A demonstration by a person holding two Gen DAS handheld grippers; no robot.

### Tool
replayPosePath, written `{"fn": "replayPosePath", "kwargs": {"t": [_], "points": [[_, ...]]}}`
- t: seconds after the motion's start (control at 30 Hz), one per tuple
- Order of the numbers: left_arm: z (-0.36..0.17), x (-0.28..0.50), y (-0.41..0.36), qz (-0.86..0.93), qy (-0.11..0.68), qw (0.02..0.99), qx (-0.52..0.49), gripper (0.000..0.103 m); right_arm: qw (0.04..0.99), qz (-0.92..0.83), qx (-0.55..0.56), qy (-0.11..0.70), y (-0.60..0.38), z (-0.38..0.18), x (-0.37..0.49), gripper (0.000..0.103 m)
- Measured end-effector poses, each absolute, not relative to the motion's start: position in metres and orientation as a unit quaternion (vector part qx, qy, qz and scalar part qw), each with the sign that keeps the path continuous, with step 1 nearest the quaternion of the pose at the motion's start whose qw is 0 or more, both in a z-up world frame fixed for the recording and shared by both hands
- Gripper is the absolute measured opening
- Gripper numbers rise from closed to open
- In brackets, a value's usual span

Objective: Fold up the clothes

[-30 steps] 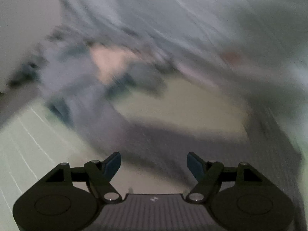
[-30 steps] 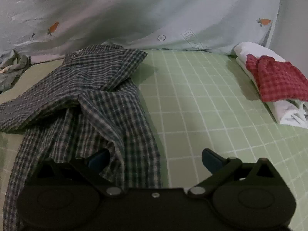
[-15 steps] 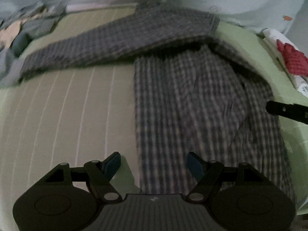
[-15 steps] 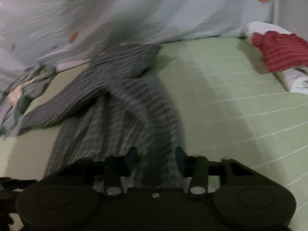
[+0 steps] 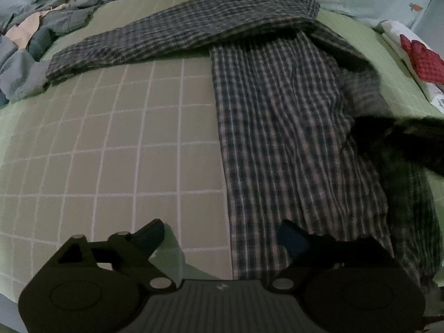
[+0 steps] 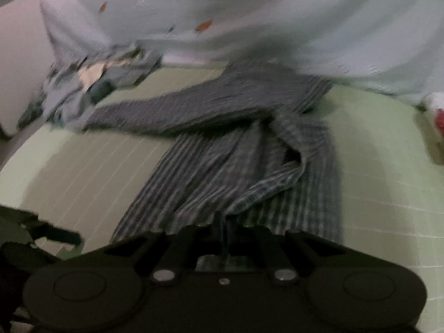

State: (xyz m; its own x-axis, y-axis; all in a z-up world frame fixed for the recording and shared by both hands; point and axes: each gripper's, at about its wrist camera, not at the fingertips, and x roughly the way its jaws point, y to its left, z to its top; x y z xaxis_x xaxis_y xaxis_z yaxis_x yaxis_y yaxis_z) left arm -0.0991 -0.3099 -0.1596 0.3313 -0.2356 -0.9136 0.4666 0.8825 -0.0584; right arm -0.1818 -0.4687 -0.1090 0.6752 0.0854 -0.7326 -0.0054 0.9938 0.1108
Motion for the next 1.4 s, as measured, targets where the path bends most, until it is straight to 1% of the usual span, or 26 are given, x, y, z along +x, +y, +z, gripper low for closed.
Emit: {"fn": "replayPosePath", "kwargs": {"t": [0.03,0.07,0.1,0.13,0.2,0.23,0.3,0.33,0.4,0.5,0.6,0.73,0.83,0.93,0.97,1.0,1.03,1.07,1.1,1.17,1.23,1.3,1.33,1.37,1.4], "points": [[-0.16,-0.101,-0.309,-0.218,0.536,0.808,0.108,0.094,0.907,0.032,0.064,0.414,-0.467,-0.114,-0.179,0.011],[-0.161,-0.102,-0.309,-0.219,0.535,0.808,0.109,0.094,0.9,0.033,0.085,0.426,-0.468,-0.119,-0.177,0.019],[-0.161,-0.103,-0.309,-0.221,0.535,0.808,0.11,0.095,0.894,0.034,0.104,0.434,-0.471,-0.121,-0.179,0.024],[-0.162,-0.104,-0.309,-0.222,0.534,0.808,0.112,0.096,0.894,0.036,0.12,0.431,-0.474,-0.12,-0.184,0.025],[-0.163,-0.106,-0.309,-0.226,0.534,0.807,0.115,0.099,0.897,0.035,0.159,0.411,-0.484,-0.115,-0.198,0.035],[-0.163,-0.106,-0.309,-0.227,0.533,0.807,0.116,0.099,0.899,0.033,0.18,0.397,-0.491,-0.111,-0.207,0.035],[-0.165,-0.108,-0.31,-0.229,0.53,0.808,0.12,0.101,0.902,0.028,0.224,0.369,-0.505,-0.105,-0.223,0.033],[-0.165,-0.109,-0.31,-0.23,0.528,0.808,0.122,0.102,0.9,0.016,0.249,0.357,-0.513,-0.105,-0.229,0.028],[-0.166,-0.112,-0.312,-0.231,0.523,0.809,0.133,0.103,0.893,-0.019,0.287,0.346,-0.529,-0.109,-0.238,0.011],[-0.167,-0.115,-0.315,-0.232,0.515,0.812,0.146,0.103,0.876,-0.069,0.289,0.38,-0.535,-0.123,-0.244,0.007],[-0.168,-0.116,-0.313,-0.234,0.509,0.816,0.146,0.103,0.865,-0.059,0.279,0.412,-0.52,-0.135,-0.252,0.006],[-0.169,-0.12,-0.312,-0.235,0.498,0.822,0.145,0.103,0.865,-0.041,0.21,0.455,-0.486,-0.144,-0.252,0.007],[-0.169,-0.121,-0.31,-0.24,0.493,0.824,0.143,0.103,0.872,-0.041,0.158,0.462,-0.468,-0.141,-0.255,0.007],[-0.167,-0.119,-0.306,-0.251,0.495,0.82,0.138,0.103,0.873,-0.039,0.146,0.463,-0.467,-0.134,-0.257,0.008],[-0.165,-0.116,-0.303,-0.255,0.5,0.818,0.128,0.103,0.876,-0.039,0.15,0.456,-0.469,-0.13,-0.258,0.01],[-0.164,-0.112,-0.299,-0.257,0.504,0.816,0.118,0.103,0.881,-0.041,0.155,0.446,-0.473,-0.125,-0.257,0.02],[-0.162,-0.107,-0.293,-0.256,0.511,0.815,0.096,0.103,0.886,-0.047,0.161,0.432,-0.478,-0.12,-0.256,0.027],[-0.16,-0.101,-0.287,-0.253,0.518,0.814,0.074,0.103,0.893,-0.056,0.167,0.414,-0.486,-0.112,-0.255,0.04],[-0.157,-0.093,-0.279,-0.245,0.523,0.815,0.05,0.103,0.899,-0.066,0.171,0.398,-0.491,-0.105,-0.252,0.045],[-0.154,-0.076,-0.263,-0.215,0.526,0.822,0.013,0.103,0.908,-0.087,0.171,0.373,-0.5,-0.095,-0.24,0.046],[-0.151,-0.057,-0.247,-0.18,0.525,0.832,-0.008,0.103,0.913,-0.115,0.151,0.361,-0.505,-0.091,-0.223,0.049],[-0.149,-0.039,-0.232,-0.149,0.521,0.84,-0.025,0.103,0.912,-0.15,0.111,0.365,-0.504,-0.093,-0.198,0.058],[-0.148,-0.03,-0.225,-0.136,0.518,0.844,-0.032,0.103,0.91,-0.166,0.09,0.369,-0.504,-0.095,-0.185,0.059],[-0.146,-0.023,-0.219,-0.127,0.515,0.847,-0.036,0.103,0.91,-0.174,0.071,0.37,-0.503,-0.098,-0.171,0.061],[-0.145,-0.016,-0.213,-0.12,0.511,0.85,-0.039,0.103,0.91,-0.175,0.057,0.371,-0.502,-0.1,-0.159,0.07]]}}
